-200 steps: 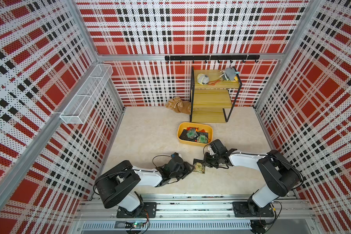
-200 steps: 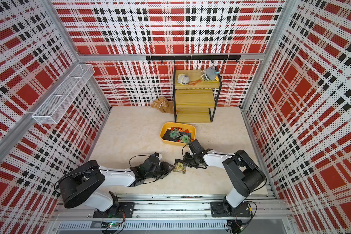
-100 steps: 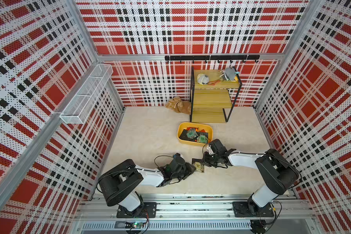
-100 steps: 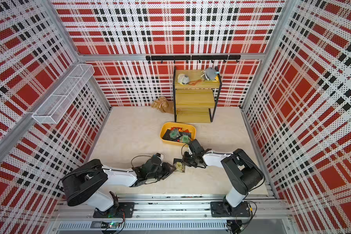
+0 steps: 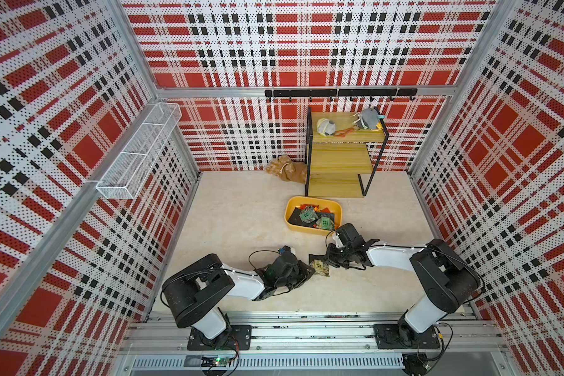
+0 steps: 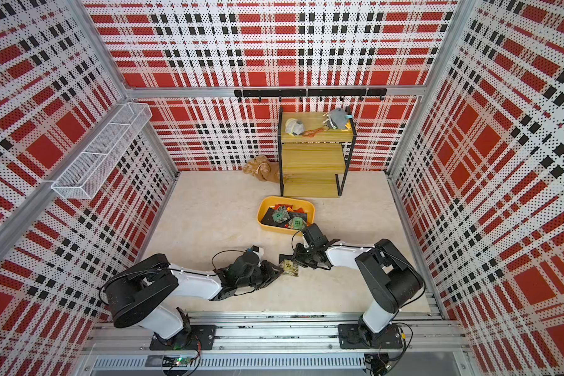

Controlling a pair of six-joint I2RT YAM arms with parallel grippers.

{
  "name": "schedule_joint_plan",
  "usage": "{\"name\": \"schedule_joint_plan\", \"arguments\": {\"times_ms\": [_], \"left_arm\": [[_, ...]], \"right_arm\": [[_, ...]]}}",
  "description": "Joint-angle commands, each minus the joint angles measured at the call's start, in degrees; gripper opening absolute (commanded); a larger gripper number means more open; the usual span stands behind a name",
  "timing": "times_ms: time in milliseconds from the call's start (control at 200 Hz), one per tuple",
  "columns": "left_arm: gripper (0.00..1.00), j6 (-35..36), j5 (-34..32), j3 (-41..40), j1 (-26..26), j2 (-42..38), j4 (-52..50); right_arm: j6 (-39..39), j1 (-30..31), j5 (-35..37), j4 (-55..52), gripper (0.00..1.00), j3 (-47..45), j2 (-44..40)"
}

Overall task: Put the tea bags into the storage box
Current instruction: Pick up the tea bag from the center of the board.

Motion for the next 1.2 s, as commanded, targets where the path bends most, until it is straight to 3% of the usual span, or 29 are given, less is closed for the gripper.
{"name": "schedule_joint_plan", "arguments": {"times_ms": [0, 160, 256, 316, 386, 516, 712, 902, 1193], "left_arm": [[0.17, 0.24, 0.73, 0.14, -0.02, 0.81, 2.28], [0.00, 0.24, 0.44, -0.19, 0.13, 0.25, 2.26], [0.00, 0.40, 0.26, -0.46, 0.20, -0.37, 2.26], [0.00, 0.53, 0.08, -0.56, 0.22, -0.68, 2.25], [0.00, 0.65, 0.30, -0.63, 0.23, -0.97, 2.26], [0.00, 1.05, 0.26, -0.69, 0.25, -2.28, 2.26], [0.00, 2.20, 0.11, -0.25, 1.11, -6.99, -0.20], [0.00, 6.47, 0.08, 4.09, 2.97, -10.74, -10.53], [0.00, 9.27, 2.82, 10.34, 6.80, -14.78, -17.84]], "right_arm": [[-0.20, 0.35, 1.02, -2.97, 0.00, -0.87, 1.37], [-0.26, 0.35, 1.19, -3.64, 0.00, -0.07, 0.56], [-0.35, 0.35, 0.96, -3.59, 0.00, 0.43, -0.04], [-0.05, 0.39, 0.52, -2.75, 0.22, 0.33, -0.91], [0.00, 0.35, 0.73, -2.89, 0.40, 0.59, -2.29], [-0.08, 0.35, 2.22, -4.81, 0.52, 1.74, -5.89], [-0.44, 0.26, 5.50, -9.42, 0.57, 3.67, -11.52], [-1.05, -0.35, 10.32, -13.58, 0.58, 3.51, -18.13], [-2.62, -3.60, 10.87, -17.13, 0.59, 2.22, -23.21]]}}
